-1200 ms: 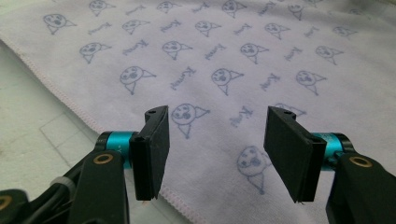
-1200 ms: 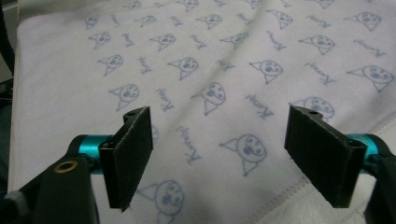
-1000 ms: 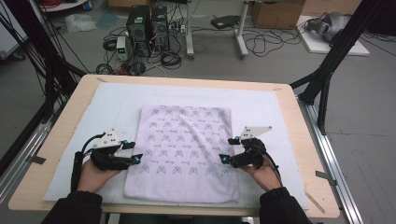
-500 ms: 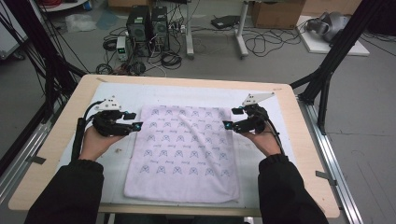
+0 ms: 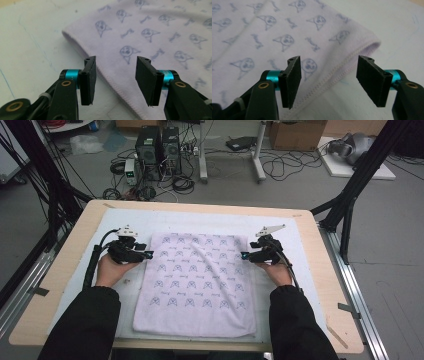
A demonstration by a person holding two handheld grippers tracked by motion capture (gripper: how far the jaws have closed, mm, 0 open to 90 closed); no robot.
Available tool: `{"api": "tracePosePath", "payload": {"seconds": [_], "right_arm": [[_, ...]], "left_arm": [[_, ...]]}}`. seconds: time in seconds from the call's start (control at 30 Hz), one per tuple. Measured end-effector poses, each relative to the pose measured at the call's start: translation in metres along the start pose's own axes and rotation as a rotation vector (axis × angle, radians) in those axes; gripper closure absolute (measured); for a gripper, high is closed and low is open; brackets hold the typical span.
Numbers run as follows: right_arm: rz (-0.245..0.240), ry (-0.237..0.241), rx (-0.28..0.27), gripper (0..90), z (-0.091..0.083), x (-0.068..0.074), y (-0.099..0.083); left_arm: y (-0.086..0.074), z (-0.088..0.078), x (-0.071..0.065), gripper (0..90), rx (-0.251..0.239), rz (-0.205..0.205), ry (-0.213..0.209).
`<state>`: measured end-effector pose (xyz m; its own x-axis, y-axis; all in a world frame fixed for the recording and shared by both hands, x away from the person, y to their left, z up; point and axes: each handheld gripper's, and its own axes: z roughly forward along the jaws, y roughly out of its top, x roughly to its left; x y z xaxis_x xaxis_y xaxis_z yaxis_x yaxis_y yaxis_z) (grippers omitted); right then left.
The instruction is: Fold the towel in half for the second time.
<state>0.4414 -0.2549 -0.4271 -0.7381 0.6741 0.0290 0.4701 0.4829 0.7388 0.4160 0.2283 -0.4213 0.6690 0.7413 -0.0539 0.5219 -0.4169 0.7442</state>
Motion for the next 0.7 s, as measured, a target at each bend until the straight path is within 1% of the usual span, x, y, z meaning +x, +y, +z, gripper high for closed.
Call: {"api": "tracePosePath", "payload": {"seconds": [0.07,0.13,0.2,0.23,0.33,0.37,0.4,0.43,0.5,0.53,0.57,0.6,0.7], "right_arm": [[0.002,-0.012,0.013,37.5,0.004,-0.001,-0.004],[0.007,-0.014,0.025,38.3,0.007,-0.002,-0.007],[0.009,-0.013,0.046,40.6,0.011,-0.002,-0.009],[0.007,-0.01,0.053,42.0,0.012,-0.002,-0.009],[0.026,0.021,0.048,50.7,0.013,-0.003,-0.01],[0.04,0.03,0.047,54.9,0.012,-0.003,-0.011],[0.057,0.039,0.045,62.1,0.012,-0.004,-0.011],[0.068,0.061,0.043,67.2,0.012,-0.004,-0.011],[0.072,0.071,0.042,72.2,0.012,-0.004,-0.011],[0.074,0.084,0.044,80.5,0.012,-0.004,-0.011],[0.062,0.105,0.044,83.9,0.013,-0.002,-0.01],[0.048,0.095,0.05,84.1,0.013,0.0,-0.009],[0.058,0.094,0.057,84.9,0.012,0.001,-0.008]], "left_arm": [[-0.001,0.006,0.001,51.3,0.017,-0.008,0.003],[-0.003,0.012,0.0,51.4,0.043,-0.009,0.021],[-0.005,0.019,0.001,51.5,0.07,-0.035,0.012],[-0.006,0.019,0.001,51.5,0.058,-0.035,0.016],[-0.005,0.019,0.001,57.6,0.058,-0.044,0.027],[-0.005,0.019,0.002,61.1,0.055,-0.05,0.013],[-0.005,0.019,0.001,67.1,0.053,-0.05,0.007],[-0.005,0.02,0.0,70.0,0.051,-0.045,-0.001],[-0.005,0.02,0.0,79.1,0.048,-0.044,-0.026],[-0.005,0.02,0.0,81.9,0.05,-0.04,-0.029],[-0.005,0.02,0.0,82.8,0.048,-0.044,-0.031],[-0.005,0.02,0.0,83.5,0.047,-0.05,-0.034],[-0.005,0.019,-0.001,85.0,0.049,-0.051,-0.03]]}}
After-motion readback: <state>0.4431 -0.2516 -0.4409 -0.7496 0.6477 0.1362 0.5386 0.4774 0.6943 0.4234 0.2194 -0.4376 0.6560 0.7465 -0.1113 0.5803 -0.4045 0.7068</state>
